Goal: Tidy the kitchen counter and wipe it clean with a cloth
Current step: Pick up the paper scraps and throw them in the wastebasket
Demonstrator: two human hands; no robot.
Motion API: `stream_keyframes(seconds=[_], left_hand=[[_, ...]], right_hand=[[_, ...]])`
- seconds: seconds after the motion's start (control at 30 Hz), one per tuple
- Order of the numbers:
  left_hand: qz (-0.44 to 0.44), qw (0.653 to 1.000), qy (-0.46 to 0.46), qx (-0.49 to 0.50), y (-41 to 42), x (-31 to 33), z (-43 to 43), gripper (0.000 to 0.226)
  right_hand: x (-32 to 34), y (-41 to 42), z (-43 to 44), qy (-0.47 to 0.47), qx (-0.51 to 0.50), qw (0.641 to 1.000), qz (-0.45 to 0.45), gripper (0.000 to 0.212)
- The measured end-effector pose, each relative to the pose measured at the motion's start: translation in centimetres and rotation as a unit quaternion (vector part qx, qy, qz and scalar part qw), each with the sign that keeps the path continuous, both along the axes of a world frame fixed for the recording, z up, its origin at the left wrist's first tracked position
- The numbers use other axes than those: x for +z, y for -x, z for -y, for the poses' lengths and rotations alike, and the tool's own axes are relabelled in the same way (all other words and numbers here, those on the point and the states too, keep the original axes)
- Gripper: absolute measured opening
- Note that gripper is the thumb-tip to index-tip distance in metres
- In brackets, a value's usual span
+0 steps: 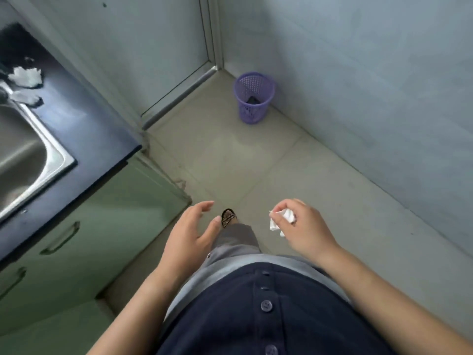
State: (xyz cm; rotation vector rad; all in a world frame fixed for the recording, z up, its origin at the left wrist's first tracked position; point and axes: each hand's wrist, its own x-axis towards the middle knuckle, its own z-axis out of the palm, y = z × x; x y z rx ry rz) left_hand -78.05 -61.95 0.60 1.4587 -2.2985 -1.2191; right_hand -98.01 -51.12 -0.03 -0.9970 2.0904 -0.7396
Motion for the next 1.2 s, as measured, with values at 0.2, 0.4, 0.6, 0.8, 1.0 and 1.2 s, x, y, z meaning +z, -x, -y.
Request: stream_keyframes(seconds=[0.2,0.4,0.6,0.8,1.0,1.2], left_hand=[[-0.012,0.997,0.043,-0.069,10.3,2.7,13.6,0.037],[0.002,0.994,0.037,-0.107,18.6,2.3,20.8,0.037],[0.022,0.994,0.033,-0.099,26.9,0.3,27.3,0.033],[0.032,0.996,0.040,-0.075,35.9,0.5,34.8,0.034],[0.036,0.999,0.009,-0.017,40.7,-0.2,40.0,0.034],[0.050,0.998,-0.028,-0.004,44.0,-3.1,47.0,0.032]], right_hand=[[3.8,8.8,11.2,0.059,-0.066,0.996,-0.028,0.008],[3.1,15.9,16.4,0.046,-0.116,0.992,-0.036,0.007],[1.1,25.3,23.2,0.028,-0.110,0.993,-0.015,0.008],[2.7,37.0,32.9,0.062,-0.088,0.994,-0.038,0.007],[1.3,42.6,39.7,0.028,-0.054,0.998,-0.006,0.008],[-2.0,45.0,47.4,-0.010,-0.015,1.000,-0.003,0.006]])
